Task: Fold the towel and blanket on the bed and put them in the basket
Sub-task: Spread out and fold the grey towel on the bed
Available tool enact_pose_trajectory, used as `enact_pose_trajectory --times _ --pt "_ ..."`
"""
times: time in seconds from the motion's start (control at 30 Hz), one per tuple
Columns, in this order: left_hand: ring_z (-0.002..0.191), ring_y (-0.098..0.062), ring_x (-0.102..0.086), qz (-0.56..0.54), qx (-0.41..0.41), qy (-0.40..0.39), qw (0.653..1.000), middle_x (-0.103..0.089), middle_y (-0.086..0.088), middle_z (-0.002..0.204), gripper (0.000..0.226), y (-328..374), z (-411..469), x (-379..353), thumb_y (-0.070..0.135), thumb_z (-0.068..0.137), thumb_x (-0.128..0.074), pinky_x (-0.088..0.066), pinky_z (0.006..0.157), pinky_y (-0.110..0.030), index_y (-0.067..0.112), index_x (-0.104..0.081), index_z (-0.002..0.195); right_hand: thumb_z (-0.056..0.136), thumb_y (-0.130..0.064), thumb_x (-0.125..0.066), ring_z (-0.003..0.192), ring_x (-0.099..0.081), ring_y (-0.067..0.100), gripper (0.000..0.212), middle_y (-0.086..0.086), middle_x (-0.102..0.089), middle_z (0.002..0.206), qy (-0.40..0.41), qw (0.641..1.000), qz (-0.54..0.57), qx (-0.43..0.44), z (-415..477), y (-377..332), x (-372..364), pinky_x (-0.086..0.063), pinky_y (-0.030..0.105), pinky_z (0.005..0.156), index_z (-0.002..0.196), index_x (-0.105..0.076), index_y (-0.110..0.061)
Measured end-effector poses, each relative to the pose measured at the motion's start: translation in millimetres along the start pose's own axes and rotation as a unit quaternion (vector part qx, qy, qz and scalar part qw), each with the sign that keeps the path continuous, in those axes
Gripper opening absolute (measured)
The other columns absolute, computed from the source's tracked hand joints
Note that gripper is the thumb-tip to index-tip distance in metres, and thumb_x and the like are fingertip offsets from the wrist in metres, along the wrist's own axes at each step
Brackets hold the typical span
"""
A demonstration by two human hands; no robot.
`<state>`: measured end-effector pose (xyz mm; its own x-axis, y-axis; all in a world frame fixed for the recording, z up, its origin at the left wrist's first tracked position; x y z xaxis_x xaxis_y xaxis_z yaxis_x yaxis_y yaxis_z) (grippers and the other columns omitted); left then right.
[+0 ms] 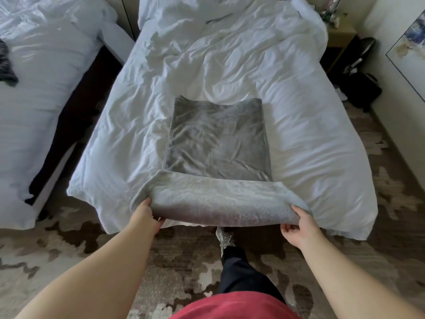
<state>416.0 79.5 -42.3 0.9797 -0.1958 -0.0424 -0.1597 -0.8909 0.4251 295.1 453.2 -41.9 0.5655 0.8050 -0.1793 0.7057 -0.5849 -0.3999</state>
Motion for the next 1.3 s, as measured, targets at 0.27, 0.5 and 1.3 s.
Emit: enact_pose_trajectory --times 0.27,0.5,1.3 --pt "0.115 -0.021 -0.058 0.008 -0.01 -0.008 1.0 -0.059 -0.003 0.129 0.049 50 4 -69 0.025 0.087 -0.066 -0.052 0.083 -0.036 0.009 -0.051 0.131 0.085 -0.022 -0.066 0.07 -0.054 0.013 0.016 0.003 -0.057 0.084 -0.016 0.999 0.039 0.001 11 -46 -89 -0.045 0.027 0.062 0.088 -0.055 -0.011" --pt "0.116 -0.024 -0.054 -0.016 -0.083 -0.095 0.992 -0.053 -0.006 0.127 0.037 89 41 -160 0.029 0.098 -0.045 -0.045 0.093 -0.038 0.015 -0.049 0.133 0.095 -0.031 -0.052 0.072 -0.057 0.015 0.022 0.006 -0.053 0.084 -0.066 0.997 0.038 0.032 68 -94 -188 -0.049 0.027 0.07 0.096 -0.052 -0.009" --pt "0.112 -0.019 -0.057 -0.031 0.081 -0.001 0.996 -0.058 -0.004 0.122 0.042 -10 150 -142 0.031 0.085 -0.069 -0.049 0.089 -0.039 0.014 -0.055 0.122 0.087 -0.031 -0.068 0.121 -0.047 0.033 0.052 0.017 -0.049 0.123 0.052 0.992 -0.035 -0.108 170 -23 -118 -0.044 0.045 0.1 0.126 -0.047 -0.003"
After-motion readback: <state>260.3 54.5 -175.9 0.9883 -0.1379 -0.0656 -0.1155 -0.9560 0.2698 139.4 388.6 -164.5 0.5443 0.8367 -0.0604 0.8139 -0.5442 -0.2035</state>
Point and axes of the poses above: each hand's wrist, its own z-axis towards the middle knuckle, its own x-axis out of the back of the hand, y = z × x, the point moved 5 cm from there along z, towards the middle knuckle
